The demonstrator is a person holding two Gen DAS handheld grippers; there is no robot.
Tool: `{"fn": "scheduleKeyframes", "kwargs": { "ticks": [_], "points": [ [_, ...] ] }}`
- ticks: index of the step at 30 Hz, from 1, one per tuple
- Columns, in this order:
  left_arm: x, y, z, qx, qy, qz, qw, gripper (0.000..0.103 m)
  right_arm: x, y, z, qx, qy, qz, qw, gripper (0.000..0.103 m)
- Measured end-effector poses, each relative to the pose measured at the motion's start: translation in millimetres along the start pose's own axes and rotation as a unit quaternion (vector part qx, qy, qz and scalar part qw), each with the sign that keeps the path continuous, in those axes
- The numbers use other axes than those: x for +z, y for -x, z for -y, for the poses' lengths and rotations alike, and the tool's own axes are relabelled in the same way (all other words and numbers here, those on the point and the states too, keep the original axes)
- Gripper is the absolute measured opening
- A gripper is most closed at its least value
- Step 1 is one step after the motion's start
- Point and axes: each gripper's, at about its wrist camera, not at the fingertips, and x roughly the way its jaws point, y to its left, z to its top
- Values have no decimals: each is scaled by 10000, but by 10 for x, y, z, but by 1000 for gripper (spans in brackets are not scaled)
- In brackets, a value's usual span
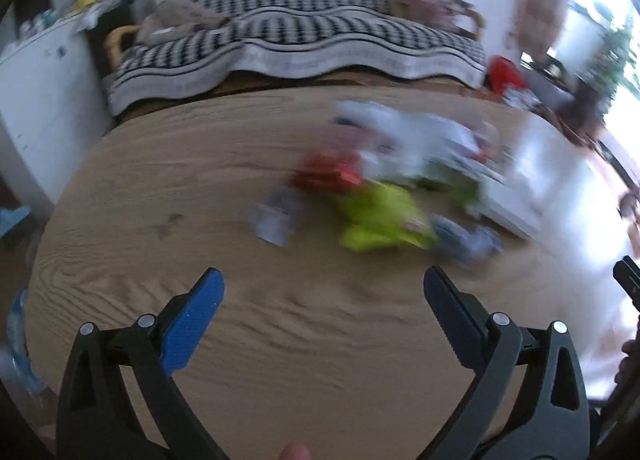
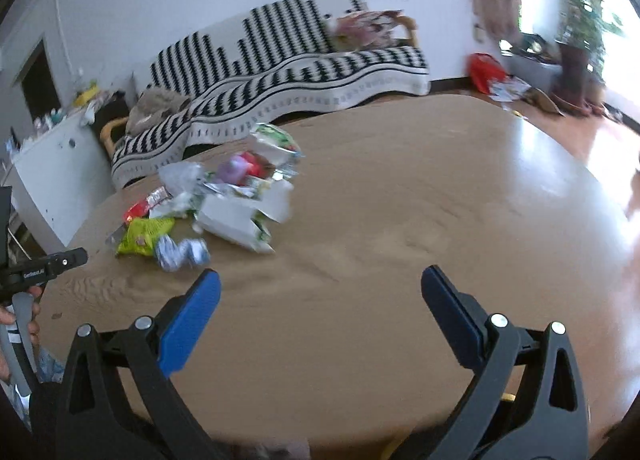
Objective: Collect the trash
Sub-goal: 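Grasp the red cigarette box with the left tool while the right tool grasps white paper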
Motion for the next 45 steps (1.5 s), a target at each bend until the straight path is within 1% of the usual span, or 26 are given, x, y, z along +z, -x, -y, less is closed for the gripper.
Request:
{"fn": "scheduleKeyframes", "kwargs": {
  "ticks": [2,4,6,8,10,12,16,19,20,21,22,23,24,28,30,31,32,33,34,35,37,38,39,41,42,45],
  "points": [
    [129,-99,-98,5,48,13,10000,97,155,-215,-138,38,5,-42,10000,97],
    [286,-243,-105,-80,-102,-36,9999,97,327,-525,-312,189,25,-264,9995,97],
    [468,-456,-34,-197,-387,-112,9990,97,420,-786,-451,139,201,-381,9990,97],
    [562,-630,107,-213,-655,-178,9975,97,463,-1020,-508,37,259,-551,9981,97],
    [679,-885,228,-121,-993,-247,9947,97,507,-1198,-519,70,194,-709,9973,97],
    [748,-1049,308,-232,-1152,-358,9924,97,517,-1361,-553,155,221,-858,9959,97],
    [807,-1216,358,-543,-1087,-473,9915,97,443,-1572,-639,244,373,-995,9940,97],
    [847,-1318,367,-585,-1043,-517,9915,97,414,-1640,-619,472,219,-1051,9931,97],
    [853,-1351,335,-630,-952,-540,9920,97,416,-1637,-618,487,211,-1033,9932,97],
    [862,-1397,293,-721,-827,-617,9920,93,418,-1634,-623,489,226,-1021,9933,97],
    [859,-1412,276,-772,-759,-669,9919,87,419,-1614,-625,480,250,-961,9939,97],
    [863,-1434,258,-819,-697,-709,9917,85,430,-1587,-616,437,241,-879,9949,97],
    [864,-1436,246,-848,-649,-712,9917,85,441,-1558,-598,436,246,-802,9955,97],
    [854,-1423,298,-726,-734,-683,9923,85,473,-1367,-622,351,502,-342,9975,97],
    [854,-1396,299,-695,-715,-628,9930,85,487,-1273,-680,411,685,-133,9967,97],
    [851,-1383,290,-678,-706,-607,9934,85,486,-1258,-695,441,752,-103,9961,97],
    [854,-1372,292,-660,-705,-585,9936,85,487,-1276,-730,451,858,-125,9952,93],
    [852,-1362,299,-630,-712,-573,9938,85,488,-1316,-750,501,916,-202,9943,85],
    [840,-1355,292,-604,-725,-571,9939,85,484,-1348,-770,548,933,-267,9938,81],
    [831,-1348,292,-550,-748,-568,9941,85,491,-1403,-783,611,953,-356,9929,75],
    [810,-1326,274,-453,-768,-552,9945,85,481,-1485,-794,675,1008,-521,9913,72],
    [815,-1325,264,-472,-753,-561,9945,85,481,-1508,-799,748,992,-583,9905,68],
    [819,-1330,255,-507,-731,-574,9944,84,482,-1518,-786,869,931,-620,9899,61],
    [818,-1350,230,-660,-670,-607,9937,67,471,-1546,-787,1001,858,-714,9887,52],
    [816,-1361,217,-748,-645,-640,9930,58,461,-1557,-784,1104,822,-773,9875,44],
    [825,-1314,204,-766,-642,-570,9934,56,424,-1593,-794,1311,732,-977,9838,39]
  ]
}}
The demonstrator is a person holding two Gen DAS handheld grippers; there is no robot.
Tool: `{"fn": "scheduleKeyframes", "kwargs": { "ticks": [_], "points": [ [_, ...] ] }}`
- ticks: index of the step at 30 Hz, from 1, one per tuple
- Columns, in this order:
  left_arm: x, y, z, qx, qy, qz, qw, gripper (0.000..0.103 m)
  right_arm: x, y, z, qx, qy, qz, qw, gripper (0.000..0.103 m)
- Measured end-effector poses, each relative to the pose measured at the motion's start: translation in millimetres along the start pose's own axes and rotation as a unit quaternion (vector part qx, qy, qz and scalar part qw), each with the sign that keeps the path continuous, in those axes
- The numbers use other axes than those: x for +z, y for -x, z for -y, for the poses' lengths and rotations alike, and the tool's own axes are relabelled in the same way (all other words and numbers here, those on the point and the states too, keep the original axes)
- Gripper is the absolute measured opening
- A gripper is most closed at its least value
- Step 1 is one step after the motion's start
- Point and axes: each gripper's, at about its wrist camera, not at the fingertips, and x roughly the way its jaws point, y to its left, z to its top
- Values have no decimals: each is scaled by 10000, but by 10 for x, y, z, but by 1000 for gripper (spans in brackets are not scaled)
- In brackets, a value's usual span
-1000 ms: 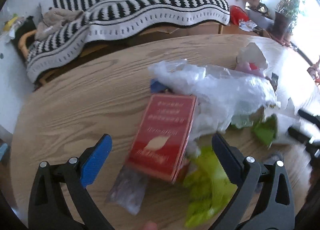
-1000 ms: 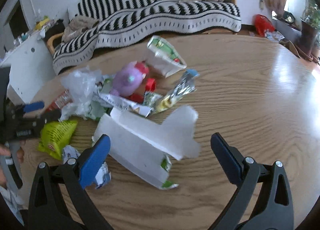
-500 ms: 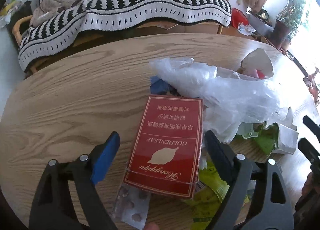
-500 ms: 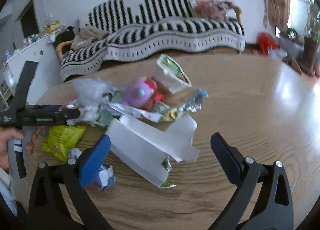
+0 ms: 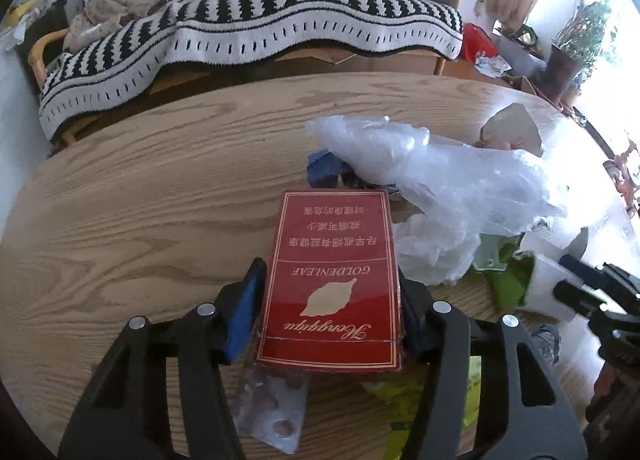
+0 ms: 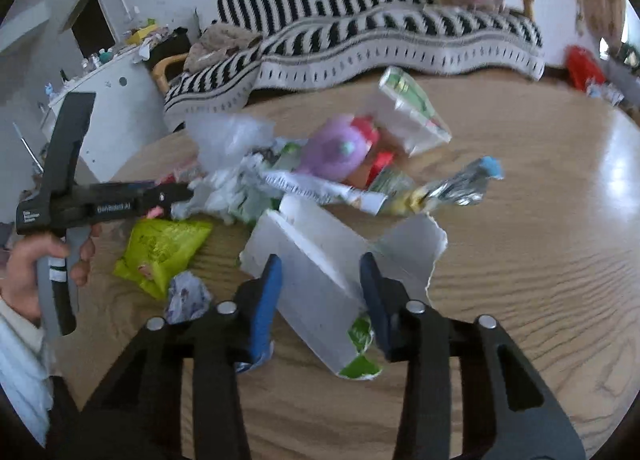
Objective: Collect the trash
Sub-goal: 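Grasp the red cigarette box with the left tool while the right tool grasps white paper, then carry both held items to the black bin and open both tools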
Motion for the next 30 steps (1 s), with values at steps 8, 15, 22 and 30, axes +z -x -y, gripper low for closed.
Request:
{"fn": "scheduleKeyframes", "kwargs": {
  "ticks": [8,15,22,30],
  "points": [
    [6,249,43,-29,-77,253,9996,56,-1,105,-197,121,143,125,9997,13],
    [-12,454,-20,133,-22,441,9989,56,12,277,-314,54,151,466,9988,8],
    [-57,588,-109,180,20,492,9986,55,14,347,-363,67,119,525,9985,8],
    [-103,722,-167,239,-5,545,9982,55,10,385,-516,19,178,539,9984,8]
  ]
}}
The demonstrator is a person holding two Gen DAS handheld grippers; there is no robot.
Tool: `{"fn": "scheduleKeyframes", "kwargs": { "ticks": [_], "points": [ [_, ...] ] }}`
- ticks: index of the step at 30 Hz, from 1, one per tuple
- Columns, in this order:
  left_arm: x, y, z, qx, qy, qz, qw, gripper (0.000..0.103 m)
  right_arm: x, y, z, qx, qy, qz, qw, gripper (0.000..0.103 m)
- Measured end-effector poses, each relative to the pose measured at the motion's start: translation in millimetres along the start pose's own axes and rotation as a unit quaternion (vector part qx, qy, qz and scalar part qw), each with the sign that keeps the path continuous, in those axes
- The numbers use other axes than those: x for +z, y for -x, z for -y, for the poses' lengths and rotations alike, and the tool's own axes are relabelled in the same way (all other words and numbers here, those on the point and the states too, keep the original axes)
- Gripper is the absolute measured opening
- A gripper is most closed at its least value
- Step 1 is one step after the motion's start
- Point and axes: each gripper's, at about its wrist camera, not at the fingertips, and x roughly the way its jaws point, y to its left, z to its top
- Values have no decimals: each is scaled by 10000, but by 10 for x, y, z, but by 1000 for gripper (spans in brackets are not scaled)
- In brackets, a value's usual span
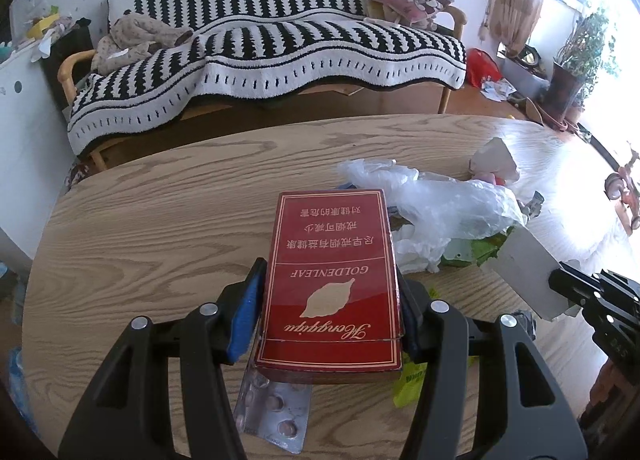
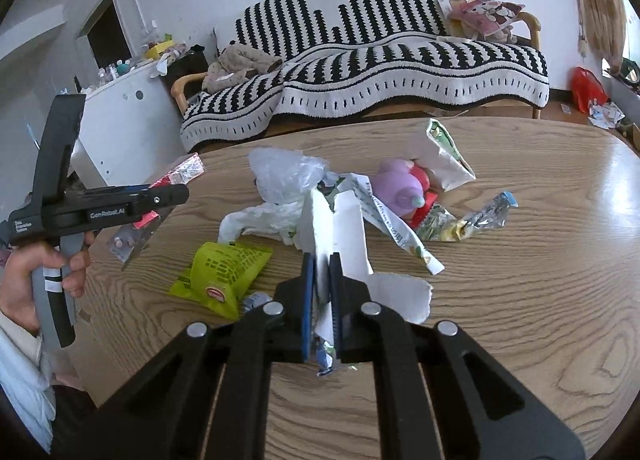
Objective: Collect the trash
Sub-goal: 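Carry both held items to the black bin and open both tools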
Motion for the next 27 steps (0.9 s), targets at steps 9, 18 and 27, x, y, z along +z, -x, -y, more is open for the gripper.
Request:
{"fn": "scheduleKeyframes", "kwargs": {
  "ticks": [9,18,27],
  "points": [
    [-121,282,-76,-43,175,170,9997,55,20,59,-7,-85,-84,-54,9999,8],
    [-470,778,423,-480,35,271,9985,56,-376,551,261,-168,-647,-135,9977,8],
    [-789,1466,1945,-1709,-1020,429,9791,56,-576,2533,503,-791,-691,1283,9862,8]
  ]
}}
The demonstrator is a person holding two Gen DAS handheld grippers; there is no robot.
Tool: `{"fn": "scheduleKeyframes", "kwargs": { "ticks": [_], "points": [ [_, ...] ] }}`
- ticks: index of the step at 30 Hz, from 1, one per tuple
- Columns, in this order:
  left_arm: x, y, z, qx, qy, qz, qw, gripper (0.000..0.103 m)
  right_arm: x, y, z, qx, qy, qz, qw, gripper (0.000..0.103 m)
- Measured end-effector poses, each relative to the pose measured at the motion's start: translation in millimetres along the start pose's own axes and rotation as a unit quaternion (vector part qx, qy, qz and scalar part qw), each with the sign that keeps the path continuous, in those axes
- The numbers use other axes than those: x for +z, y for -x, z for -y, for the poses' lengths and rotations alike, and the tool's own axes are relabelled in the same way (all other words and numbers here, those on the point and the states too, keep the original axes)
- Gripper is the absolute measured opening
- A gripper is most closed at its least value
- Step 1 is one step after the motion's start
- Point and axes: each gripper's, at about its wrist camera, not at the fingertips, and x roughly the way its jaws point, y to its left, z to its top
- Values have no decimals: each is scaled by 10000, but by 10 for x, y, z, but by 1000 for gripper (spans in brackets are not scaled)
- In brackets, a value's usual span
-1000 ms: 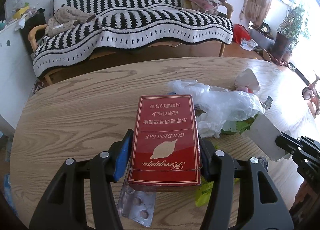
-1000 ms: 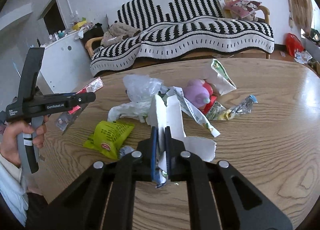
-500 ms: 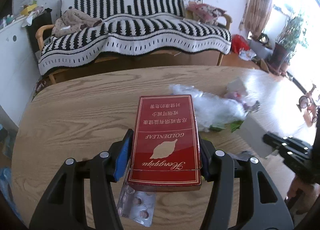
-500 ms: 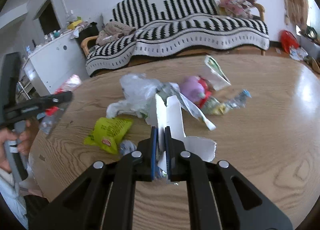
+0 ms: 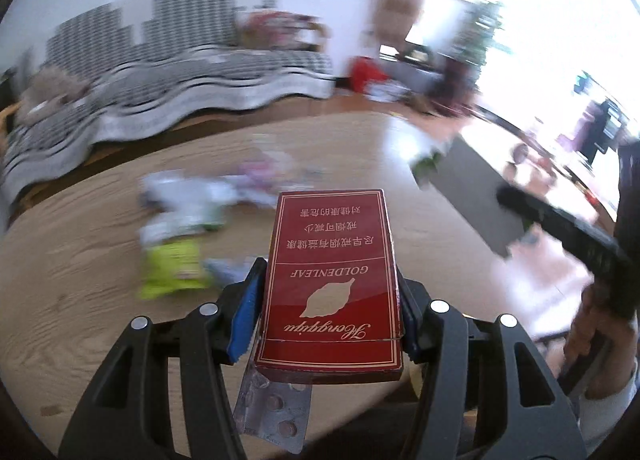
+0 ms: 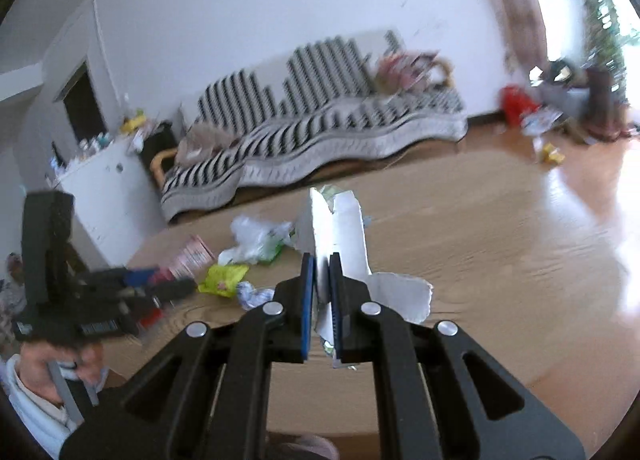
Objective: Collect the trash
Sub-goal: 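Carry both held items to the black bin and open both tools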
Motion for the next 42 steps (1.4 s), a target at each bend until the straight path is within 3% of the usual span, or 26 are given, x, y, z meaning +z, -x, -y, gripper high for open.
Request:
{"fn": "scheduleKeyframes", "kwargs": {
  "ticks": [3,6,9,13,16,20,27,31,32,33,34,36,39,40,42],
  "points": [
    [-121,-153,652,-510,-402,-261,9975,56,-144,480,370,-410,-192,71,9990,8],
    [-355,-505,1317,-1052,-780,-817,9880,56,-433,783,719,-789,-461,-36,9958,8],
    [-570,-836,1739,-1298,-979,-1254,9787,56,-900,967,1122,-1129,-894,-325,9890,8],
    [-1035,-1549,2105,-1520,-1037,-2272,9563,56,-1751,839,1733,-1483,-1731,-1081,9677,8],
    [-1277,-1958,2207,-1737,-770,-2845,9397,56,-2243,718,2050,-1552,-2224,-1521,9504,8],
    [-1352,-2152,2217,-1920,-502,-3064,9310,56,-2441,635,2151,-1523,-2324,-1711,9453,8],
    [-1395,-2186,2065,-1948,-466,-3085,9299,56,-2533,563,2227,-1440,-2347,-1794,9445,8],
    [-1454,-2186,2218,-1948,-583,-3068,9298,61,-2505,477,2236,-1456,-2352,-1869,9426,10],
    [-1470,-2187,2243,-1929,-623,-3062,9301,66,-2458,424,2265,-1464,-2385,-1877,9415,12],
    [-1489,-2203,2292,-1924,-623,-3060,9303,85,-2461,426,2293,-1443,-2482,-1867,9395,18],
    [-1503,-2197,2283,-1887,-592,-3025,9324,95,-2461,438,2326,-1459,-2567,-1843,9375,23],
    [-1501,-2189,2271,-1839,-587,-2994,9344,95,-2437,476,2373,-1585,-2677,-1733,9344,76],
    [-1455,-2148,2251,-1721,-600,-2943,9382,97,-2370,628,2440,-1716,-2762,-1480,9340,88],
    [-1404,-2076,2239,-1748,-605,-2774,9428,97,-2351,675,2467,-1729,-2786,-1423,9339,95],
    [-1243,-1885,2230,-1805,-637,-2429,9510,97,-2285,762,2489,-1974,-2774,-1272,9316,97]
  ]
}}
